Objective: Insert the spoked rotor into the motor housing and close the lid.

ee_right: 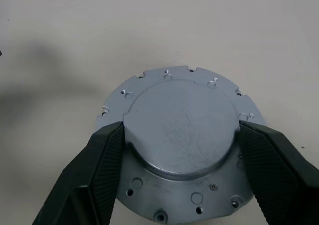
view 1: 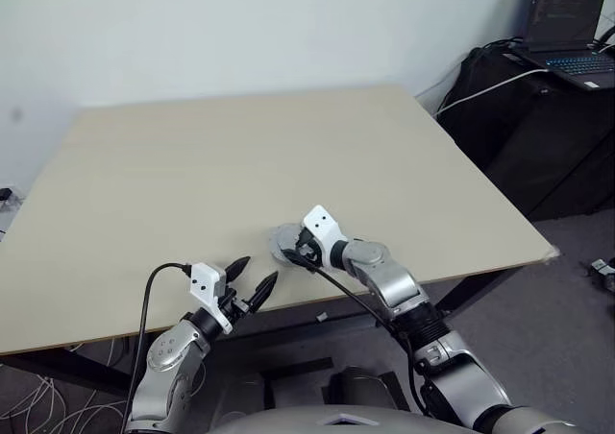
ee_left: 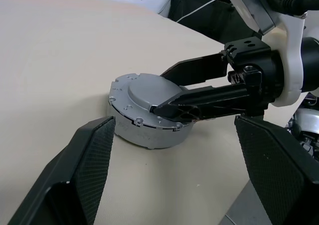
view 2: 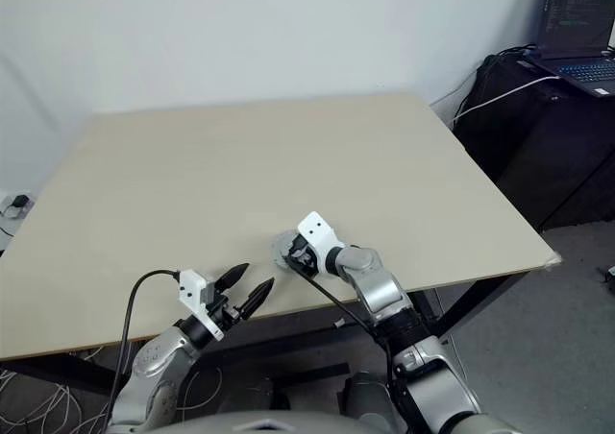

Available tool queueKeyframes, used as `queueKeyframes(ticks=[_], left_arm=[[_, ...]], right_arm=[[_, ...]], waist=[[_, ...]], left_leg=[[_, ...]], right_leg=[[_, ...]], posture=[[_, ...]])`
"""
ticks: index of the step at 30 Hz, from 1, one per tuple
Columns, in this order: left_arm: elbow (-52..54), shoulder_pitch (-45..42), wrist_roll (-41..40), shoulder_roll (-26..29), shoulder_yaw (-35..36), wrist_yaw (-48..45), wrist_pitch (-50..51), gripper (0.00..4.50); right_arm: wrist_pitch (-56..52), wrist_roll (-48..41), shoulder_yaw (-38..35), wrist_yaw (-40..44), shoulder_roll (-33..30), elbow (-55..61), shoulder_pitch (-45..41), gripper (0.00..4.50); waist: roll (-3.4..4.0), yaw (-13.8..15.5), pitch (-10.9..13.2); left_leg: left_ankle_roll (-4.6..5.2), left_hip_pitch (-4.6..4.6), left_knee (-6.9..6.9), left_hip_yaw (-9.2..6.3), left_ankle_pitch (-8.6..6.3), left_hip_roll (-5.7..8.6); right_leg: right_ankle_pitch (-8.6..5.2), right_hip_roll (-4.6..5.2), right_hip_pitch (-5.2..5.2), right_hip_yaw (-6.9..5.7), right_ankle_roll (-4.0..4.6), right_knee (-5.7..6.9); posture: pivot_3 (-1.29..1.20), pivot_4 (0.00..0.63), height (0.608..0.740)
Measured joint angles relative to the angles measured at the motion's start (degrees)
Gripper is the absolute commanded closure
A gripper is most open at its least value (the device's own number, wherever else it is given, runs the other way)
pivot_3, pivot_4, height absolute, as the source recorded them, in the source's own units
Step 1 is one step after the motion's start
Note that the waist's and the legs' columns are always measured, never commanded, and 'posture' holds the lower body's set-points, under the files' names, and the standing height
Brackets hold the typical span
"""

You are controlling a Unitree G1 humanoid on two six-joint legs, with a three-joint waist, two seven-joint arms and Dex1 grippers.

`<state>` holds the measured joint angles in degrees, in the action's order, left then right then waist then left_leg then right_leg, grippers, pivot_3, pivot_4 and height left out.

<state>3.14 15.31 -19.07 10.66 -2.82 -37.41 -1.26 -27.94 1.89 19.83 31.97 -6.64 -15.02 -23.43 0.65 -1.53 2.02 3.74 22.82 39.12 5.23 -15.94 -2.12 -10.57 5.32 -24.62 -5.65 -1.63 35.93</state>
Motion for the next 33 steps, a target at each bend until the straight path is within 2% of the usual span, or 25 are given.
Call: queueKeyframes(ticks=[20, 25, 32, 33], left_arm=[[-1.3, -0.1, 0.0, 0.0, 0.6, -0.1, -0.2, 0.46], [-1.3, -0.1, -0.1, 0.0, 0.6, -0.2, -0.2, 2.00], [-1.3, -0.1, -0.1, 0.0, 0.7, -0.2, 0.0, 4.40], [-1.3, -0.1, -0.1, 0.0, 0.7, -0.2, 0.0, 4.48]], right_arm=[[-3.8, 0.8, 0.2, -1.8, 0.7, 0.8, -0.7, 1.26], [-3.9, 0.9, 0.7, -1.7, 0.3, 1.2, -0.7, 1.26], [-5.0, 0.9, 0.7, -1.6, 0.2, 1.8, -0.7, 1.26], [-5.1, 0.9, 0.7, -1.6, 0.2, 1.9, -0.7, 1.26]], waist=[[0.01, 0.0, -0.1], [0.02, 0.0, -0.1], [0.01, 0.0, -0.1], [0.01, 0.0, -0.1]], left_leg=[[-0.25, -0.06, 0.00, 0.00, -0.14, -0.01], [-0.25, -0.06, 0.00, 0.00, -0.14, -0.01], [-0.25, -0.06, 0.00, 0.00, -0.14, 0.00], [-0.25, -0.06, 0.00, 0.00, -0.14, 0.00]], right_leg=[[0.00, -0.01, 0.04, 0.00, 0.00, 0.02], [0.00, -0.01, 0.05, 0.00, 0.00, 0.01], [0.00, 0.00, 0.05, 0.00, 0.00, 0.00], [0.00, 0.00, 0.05, 0.00, 0.00, 0.00]], posture=[[0.00, 0.000, 0.740], [0.00, 0.000, 0.740], [0.00, 0.000, 0.740], [0.00, 0.000, 0.740]])
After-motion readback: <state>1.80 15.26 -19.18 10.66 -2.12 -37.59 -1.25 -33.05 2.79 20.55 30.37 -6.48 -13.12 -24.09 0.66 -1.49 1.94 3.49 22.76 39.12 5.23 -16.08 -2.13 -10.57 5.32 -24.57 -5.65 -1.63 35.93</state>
